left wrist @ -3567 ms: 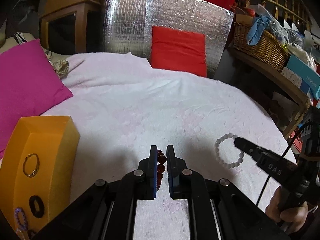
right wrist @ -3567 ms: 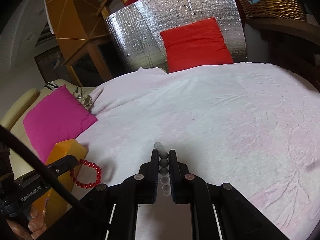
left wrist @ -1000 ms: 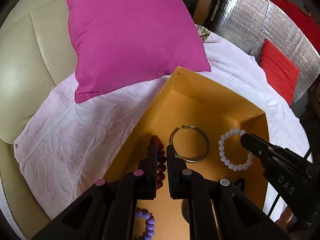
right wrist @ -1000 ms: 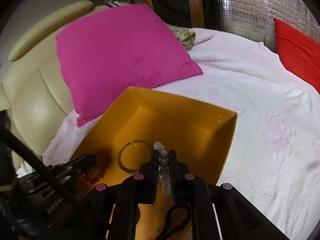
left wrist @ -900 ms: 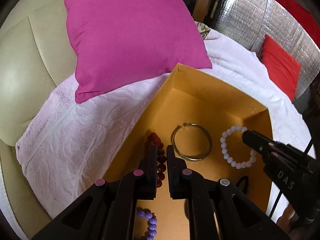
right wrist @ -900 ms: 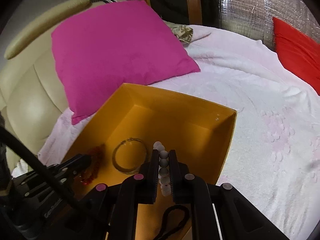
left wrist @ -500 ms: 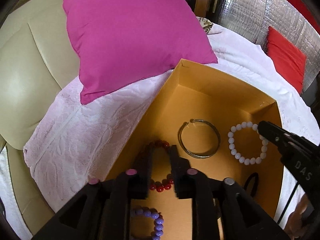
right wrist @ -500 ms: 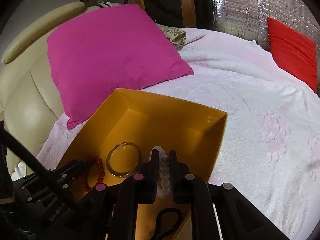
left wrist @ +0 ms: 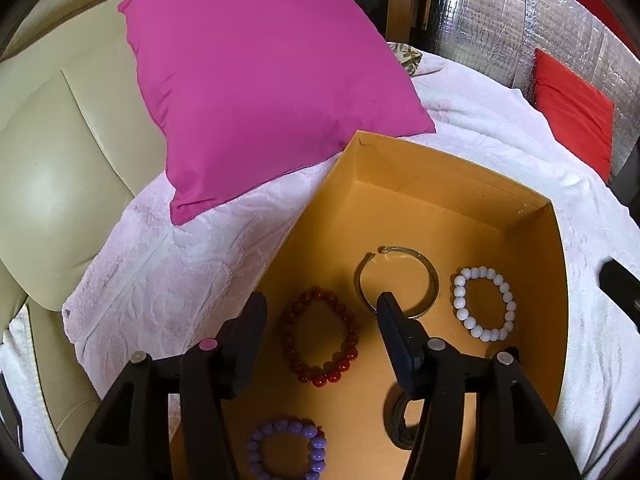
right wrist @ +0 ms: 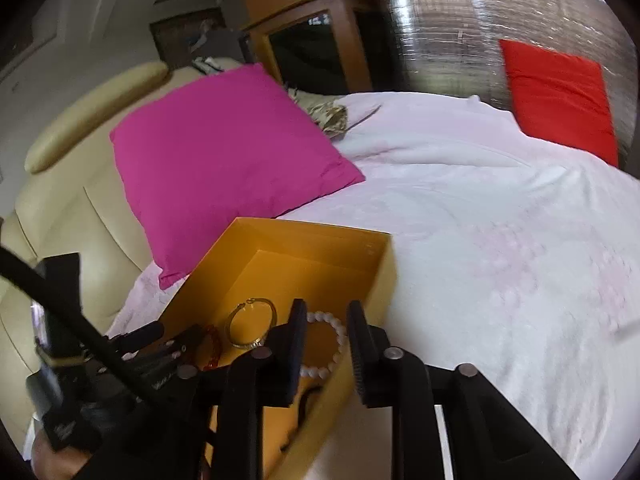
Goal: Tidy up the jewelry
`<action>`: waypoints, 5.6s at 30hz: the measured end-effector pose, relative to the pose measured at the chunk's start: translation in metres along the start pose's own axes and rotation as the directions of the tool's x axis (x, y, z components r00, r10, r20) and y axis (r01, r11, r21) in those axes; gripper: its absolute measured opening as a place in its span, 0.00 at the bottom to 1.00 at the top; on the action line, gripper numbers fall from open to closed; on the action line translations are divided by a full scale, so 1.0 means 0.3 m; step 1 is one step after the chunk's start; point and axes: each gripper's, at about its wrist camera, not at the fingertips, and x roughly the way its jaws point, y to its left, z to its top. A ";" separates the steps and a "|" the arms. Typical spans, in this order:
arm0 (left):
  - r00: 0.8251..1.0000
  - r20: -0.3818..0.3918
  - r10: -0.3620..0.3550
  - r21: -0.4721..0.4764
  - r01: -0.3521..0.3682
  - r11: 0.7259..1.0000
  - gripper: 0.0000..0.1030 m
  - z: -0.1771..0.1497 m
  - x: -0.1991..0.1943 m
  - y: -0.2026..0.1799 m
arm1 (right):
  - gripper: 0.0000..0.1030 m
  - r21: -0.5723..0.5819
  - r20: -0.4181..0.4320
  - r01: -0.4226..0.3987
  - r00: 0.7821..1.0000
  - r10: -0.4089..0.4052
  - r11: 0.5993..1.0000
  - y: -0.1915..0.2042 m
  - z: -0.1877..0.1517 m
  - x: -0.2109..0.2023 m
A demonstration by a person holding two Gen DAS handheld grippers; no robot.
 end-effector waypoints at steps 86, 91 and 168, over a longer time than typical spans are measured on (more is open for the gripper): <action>0.838 0.476 0.267 -0.026 -0.290 0.957 0.96 -0.489 -1.285 0.199 | 0.78 -0.175 0.302 0.050 0.953 0.006 0.983 0.401 -0.394 -1.146; 0.845 0.462 0.268 -0.031 -0.287 0.957 0.96 -0.485 -1.269 0.213 | 0.78 -0.182 0.291 0.050 0.957 0.005 0.982 0.417 -0.394 -1.121; 0.887 0.372 0.273 -0.029 -0.283 0.959 0.96 -0.422 -1.082 0.312 | 0.78 -0.193 0.224 0.055 0.975 -0.011 0.980 0.495 -0.323 -0.878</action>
